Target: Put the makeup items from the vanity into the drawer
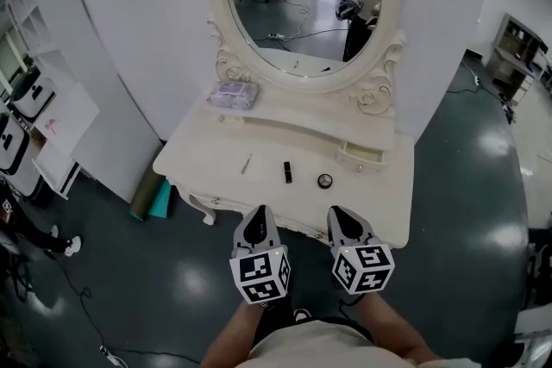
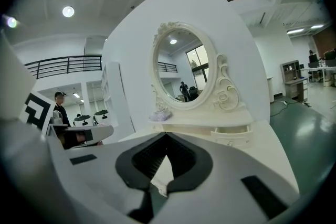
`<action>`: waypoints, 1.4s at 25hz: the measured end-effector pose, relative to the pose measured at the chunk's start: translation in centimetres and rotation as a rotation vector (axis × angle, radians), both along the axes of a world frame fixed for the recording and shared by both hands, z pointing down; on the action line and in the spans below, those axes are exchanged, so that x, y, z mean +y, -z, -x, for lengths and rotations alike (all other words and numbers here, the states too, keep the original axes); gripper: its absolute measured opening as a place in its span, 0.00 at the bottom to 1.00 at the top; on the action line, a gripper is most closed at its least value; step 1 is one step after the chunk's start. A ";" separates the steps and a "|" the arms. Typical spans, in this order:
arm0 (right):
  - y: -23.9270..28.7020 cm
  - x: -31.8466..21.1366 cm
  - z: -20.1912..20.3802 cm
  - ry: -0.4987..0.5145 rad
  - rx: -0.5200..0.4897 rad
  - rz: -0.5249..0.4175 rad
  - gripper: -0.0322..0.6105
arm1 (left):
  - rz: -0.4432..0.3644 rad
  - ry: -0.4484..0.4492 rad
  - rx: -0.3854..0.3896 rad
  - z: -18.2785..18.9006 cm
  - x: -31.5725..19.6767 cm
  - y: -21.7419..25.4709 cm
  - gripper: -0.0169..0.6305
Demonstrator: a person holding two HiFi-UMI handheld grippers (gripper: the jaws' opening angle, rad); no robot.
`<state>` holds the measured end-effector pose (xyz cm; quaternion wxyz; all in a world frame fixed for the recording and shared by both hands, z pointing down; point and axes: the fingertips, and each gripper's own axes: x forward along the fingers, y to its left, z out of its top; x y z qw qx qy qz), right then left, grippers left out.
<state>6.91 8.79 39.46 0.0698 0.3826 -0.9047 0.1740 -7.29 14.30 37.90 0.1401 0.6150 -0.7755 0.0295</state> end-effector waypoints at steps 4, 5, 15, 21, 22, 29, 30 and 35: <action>0.1 -2.7 1.5 -0.022 0.015 -0.004 0.08 | -0.009 -0.032 0.000 1.4 -3.1 0.3 0.03; 0.2 -3.4 1.9 -0.027 0.017 -0.006 0.08 | -0.011 -0.040 -0.002 1.8 -3.9 0.4 0.03; 0.8 -9.1 7.2 -0.066 0.035 -0.020 0.08 | -0.026 -0.091 0.002 7.0 -10.5 0.9 0.03; 0.8 -11.6 9.9 -0.101 0.047 -0.021 0.08 | -0.031 -0.127 0.018 9.7 -13.6 0.7 0.03; 0.9 -12.1 10.3 -0.108 0.049 -0.021 0.08 | -0.033 -0.135 0.018 10.0 -14.2 0.8 0.03; 0.6 -14.8 12.5 -0.167 0.055 -0.003 0.08 | -0.032 -0.205 0.036 11.9 -17.8 0.3 0.03; 0.4 -15.0 12.7 -0.174 0.055 0.002 0.08 | -0.028 -0.213 0.040 12.2 -18.2 0.0 0.03; -0.8 -15.9 12.8 -0.210 0.072 0.039 0.08 | 0.013 -0.243 0.071 12.8 -19.6 -1.7 0.03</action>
